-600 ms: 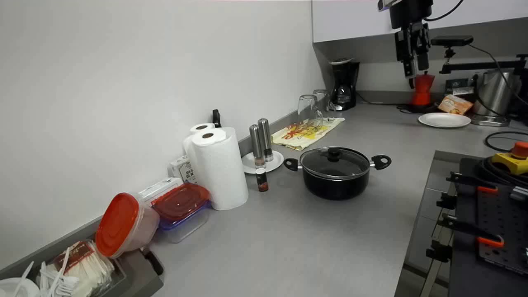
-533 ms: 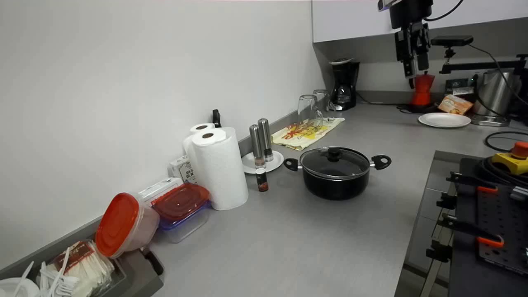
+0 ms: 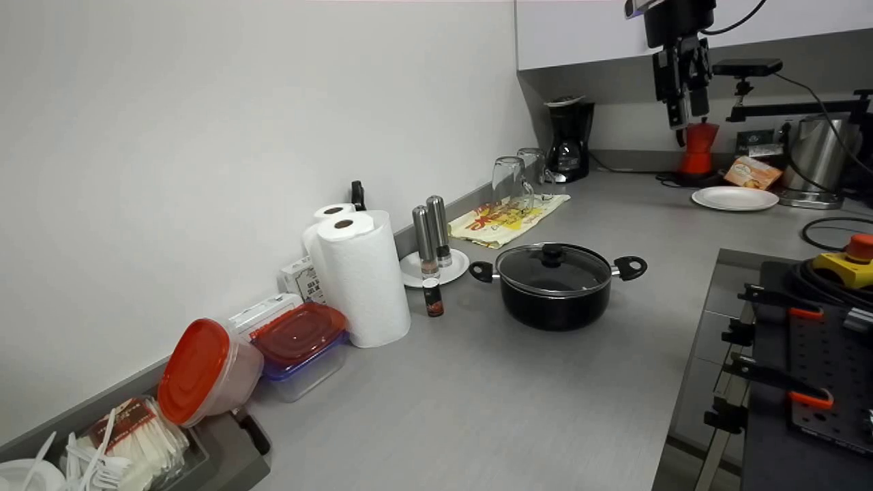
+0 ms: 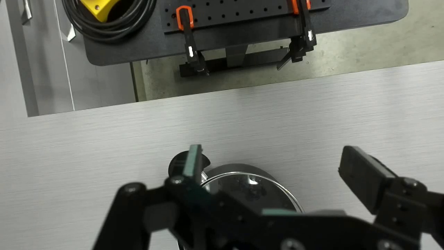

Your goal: Pick up the lid from the pot and put it on the table

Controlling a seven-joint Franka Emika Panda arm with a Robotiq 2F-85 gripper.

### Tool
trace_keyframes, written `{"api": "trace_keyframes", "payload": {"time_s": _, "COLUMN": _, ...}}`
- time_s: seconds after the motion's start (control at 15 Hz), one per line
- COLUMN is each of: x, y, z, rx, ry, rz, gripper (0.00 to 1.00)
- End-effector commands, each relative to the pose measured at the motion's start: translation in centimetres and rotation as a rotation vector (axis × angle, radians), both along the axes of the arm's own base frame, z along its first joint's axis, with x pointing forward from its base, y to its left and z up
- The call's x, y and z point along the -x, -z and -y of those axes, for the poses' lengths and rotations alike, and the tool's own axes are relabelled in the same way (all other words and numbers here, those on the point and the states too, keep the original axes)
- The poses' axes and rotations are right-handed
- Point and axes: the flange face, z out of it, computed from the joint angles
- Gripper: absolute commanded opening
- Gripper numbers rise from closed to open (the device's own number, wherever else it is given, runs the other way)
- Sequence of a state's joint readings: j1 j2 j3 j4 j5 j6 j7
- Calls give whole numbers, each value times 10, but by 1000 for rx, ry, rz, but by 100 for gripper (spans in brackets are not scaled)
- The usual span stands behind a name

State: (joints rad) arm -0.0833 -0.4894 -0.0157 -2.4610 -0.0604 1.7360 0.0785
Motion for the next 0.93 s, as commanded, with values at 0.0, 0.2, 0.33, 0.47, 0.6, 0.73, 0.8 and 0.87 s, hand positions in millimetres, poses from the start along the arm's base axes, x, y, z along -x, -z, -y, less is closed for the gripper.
{"api": "trace_keyframes", "payload": {"time_s": 0.0, "x": 0, "y": 0, "z": 0, "rx": 0, "ry": 0, "rz": -1, "gripper": 100}}
{"api": "trace_keyframes", "payload": {"time_s": 0.2, "x": -22, "y": -33, "z": 12, "rx": 72, "ry": -22, "rz": 83, "gripper": 100}}
{"api": "trace_keyframes", "payload": {"time_s": 0.33, "x": -44, "y": -72, "z": 20, "rx": 157, "ry": -46, "rz": 184, "gripper": 100}}
{"api": "trace_keyframes", "payload": {"time_s": 0.47, "x": -64, "y": -115, "z": 25, "rx": 215, "ry": -61, "rz": 299, "gripper": 100}}
{"api": "trace_keyframes", "payload": {"time_s": 0.6, "x": -87, "y": -152, "z": 25, "rx": 248, "ry": -72, "rz": 399, "gripper": 100}}
{"api": "trace_keyframes", "payload": {"time_s": 0.73, "x": -116, "y": -173, "z": 19, "rx": 243, "ry": -90, "rz": 469, "gripper": 100}}
{"api": "trace_keyframes", "payload": {"time_s": 0.8, "x": -132, "y": -173, "z": 14, "rx": 226, "ry": -99, "rz": 489, "gripper": 100}}
{"api": "trace_keyframes", "payload": {"time_s": 0.87, "x": -146, "y": -171, "z": 10, "rx": 214, "ry": -111, "rz": 501, "gripper": 100}}
